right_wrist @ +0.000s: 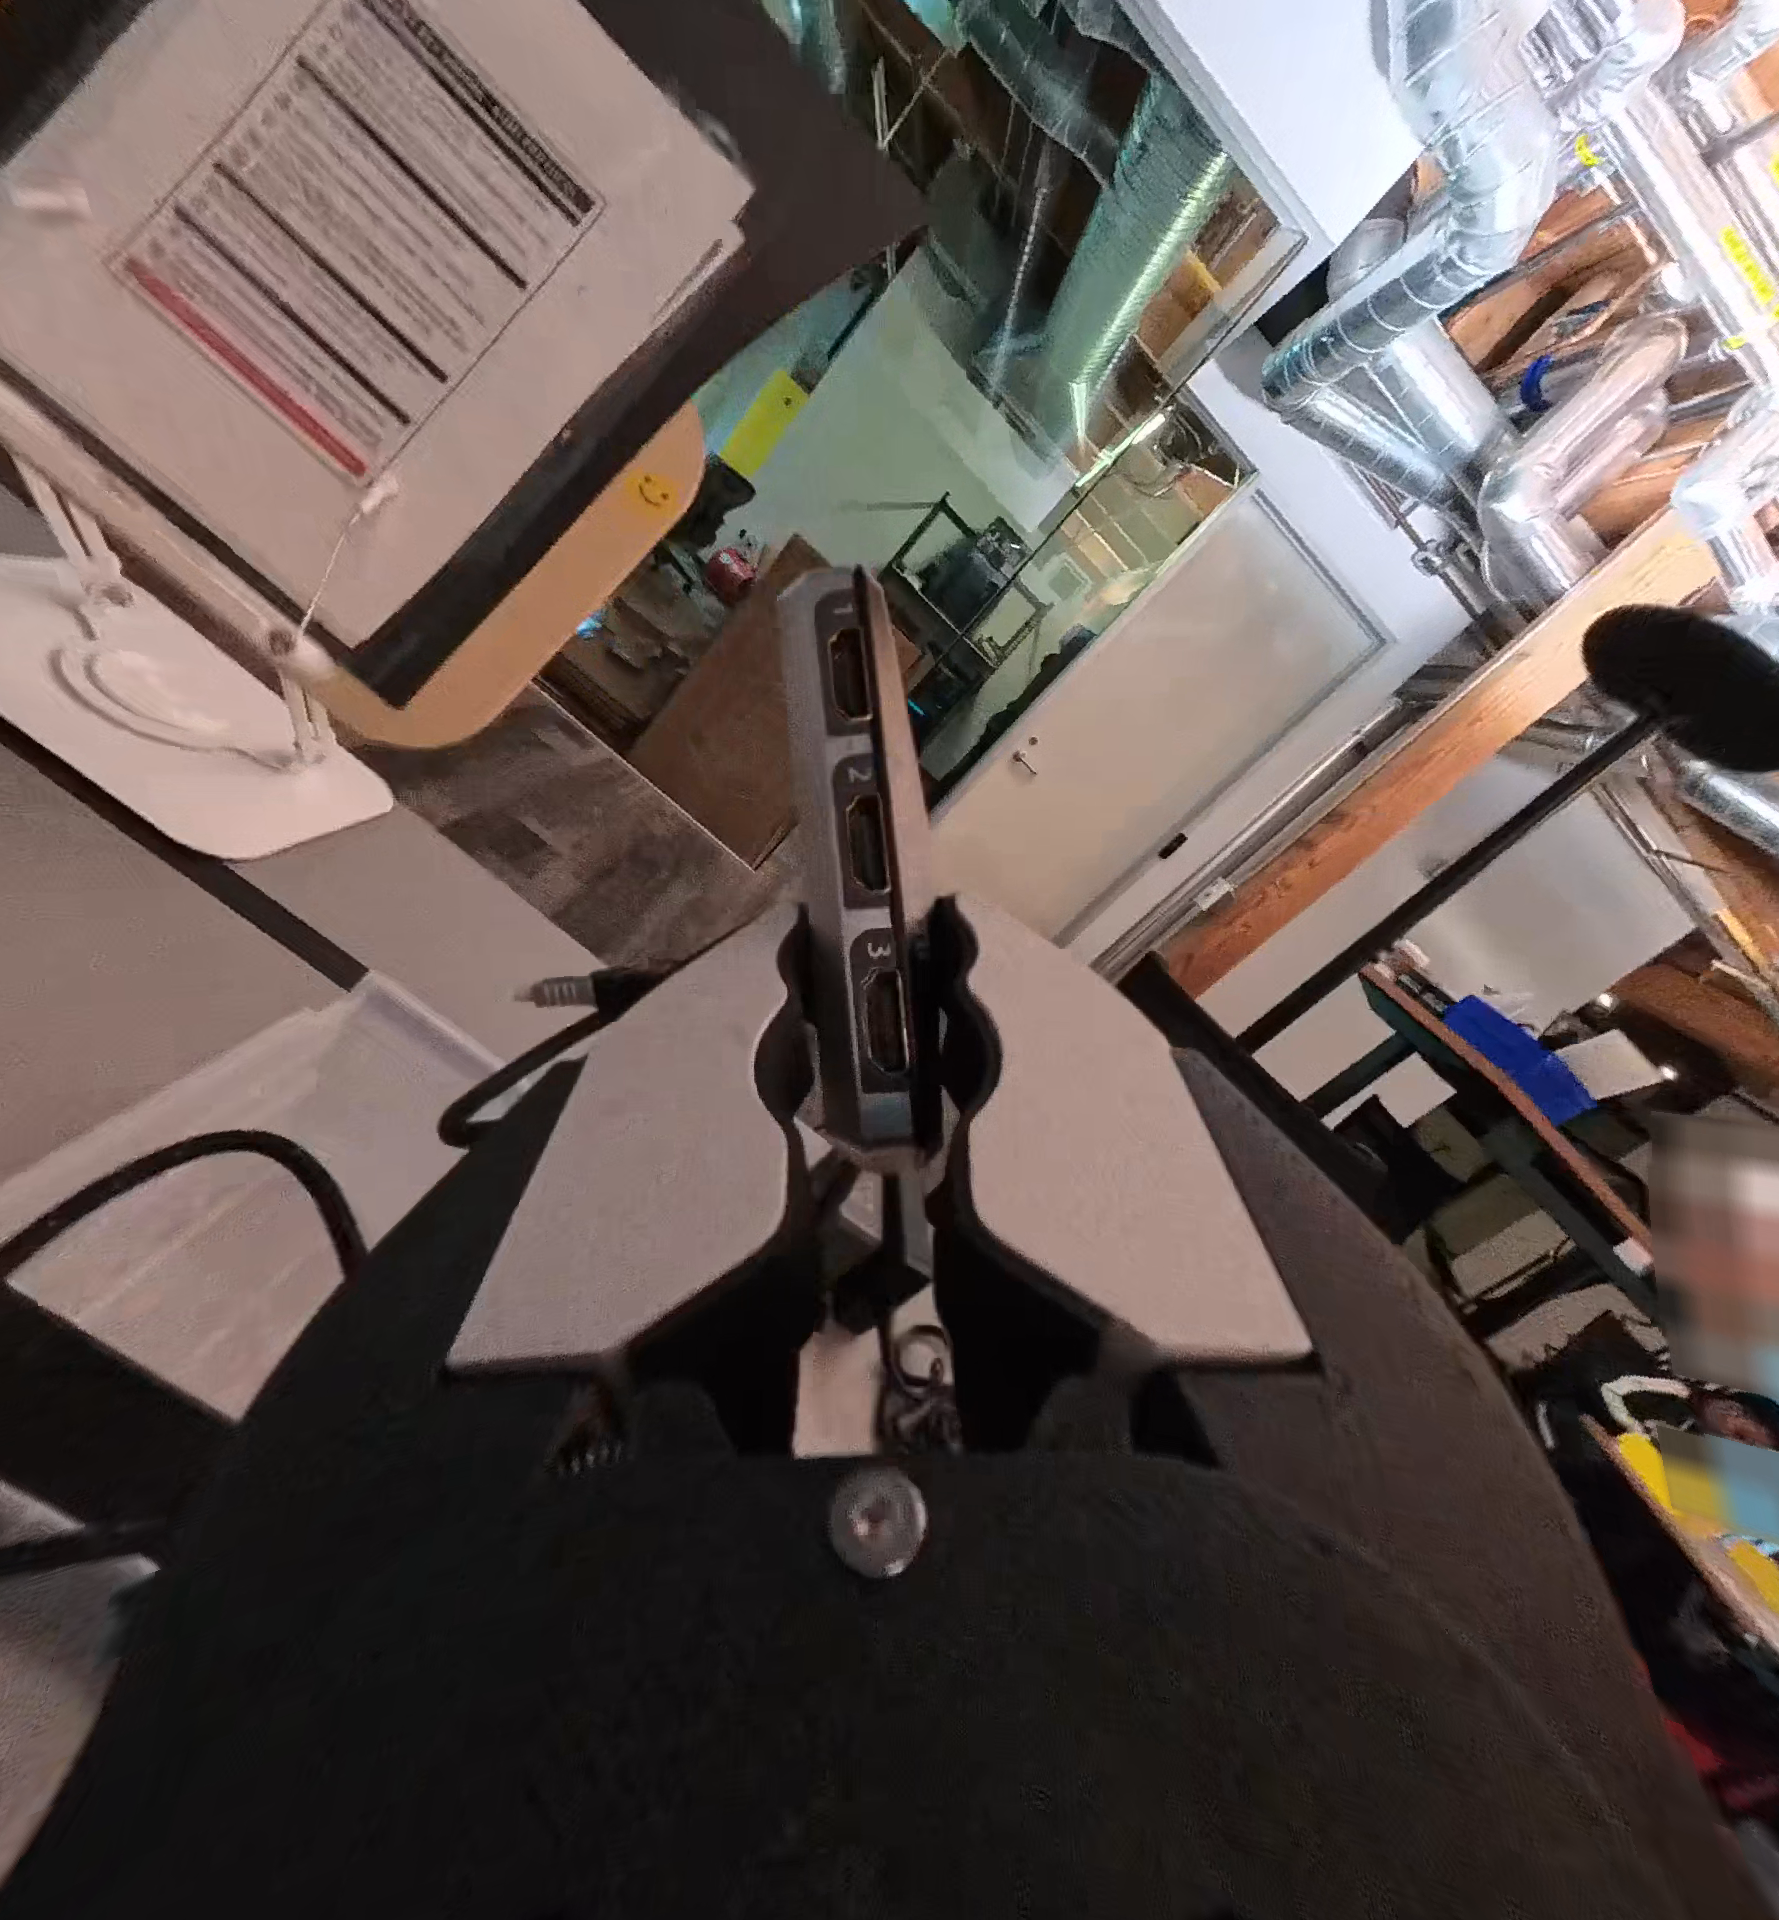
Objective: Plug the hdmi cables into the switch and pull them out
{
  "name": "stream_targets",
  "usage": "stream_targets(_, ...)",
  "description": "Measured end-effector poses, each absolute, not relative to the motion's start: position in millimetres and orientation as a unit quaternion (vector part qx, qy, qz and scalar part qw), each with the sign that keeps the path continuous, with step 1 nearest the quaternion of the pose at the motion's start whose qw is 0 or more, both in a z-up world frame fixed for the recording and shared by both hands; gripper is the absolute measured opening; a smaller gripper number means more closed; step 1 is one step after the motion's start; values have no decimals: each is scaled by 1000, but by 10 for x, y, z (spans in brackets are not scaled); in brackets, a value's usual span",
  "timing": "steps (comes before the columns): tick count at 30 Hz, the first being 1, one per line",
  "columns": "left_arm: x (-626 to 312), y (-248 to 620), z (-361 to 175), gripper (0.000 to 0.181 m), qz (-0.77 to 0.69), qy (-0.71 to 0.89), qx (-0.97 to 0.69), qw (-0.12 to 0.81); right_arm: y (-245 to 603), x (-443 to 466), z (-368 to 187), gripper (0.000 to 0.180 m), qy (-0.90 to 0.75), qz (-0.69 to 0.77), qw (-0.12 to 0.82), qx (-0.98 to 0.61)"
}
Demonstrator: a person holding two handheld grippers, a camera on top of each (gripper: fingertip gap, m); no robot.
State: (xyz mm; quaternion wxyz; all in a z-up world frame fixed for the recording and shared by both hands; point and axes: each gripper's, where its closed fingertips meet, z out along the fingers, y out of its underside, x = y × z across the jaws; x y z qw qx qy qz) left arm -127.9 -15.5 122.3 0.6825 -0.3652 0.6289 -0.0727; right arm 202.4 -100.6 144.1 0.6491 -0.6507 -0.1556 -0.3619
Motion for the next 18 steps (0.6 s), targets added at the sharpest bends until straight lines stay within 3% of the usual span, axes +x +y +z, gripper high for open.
stream_targets(8,-1271,-169,1218,22,-80,630,-365,681,-1180,2150,1044,22,-262,-301,676,-619)
stream_targets(15,-1241,-207,1186,20,-80,636,-361,677,-1237,2317,799,22,-236,-219,701,-636)
stream_targets(18,-1221,-217,1163,20,-81,640,-361,674,-1086,2379,452,22,-214,-148,658,-706)
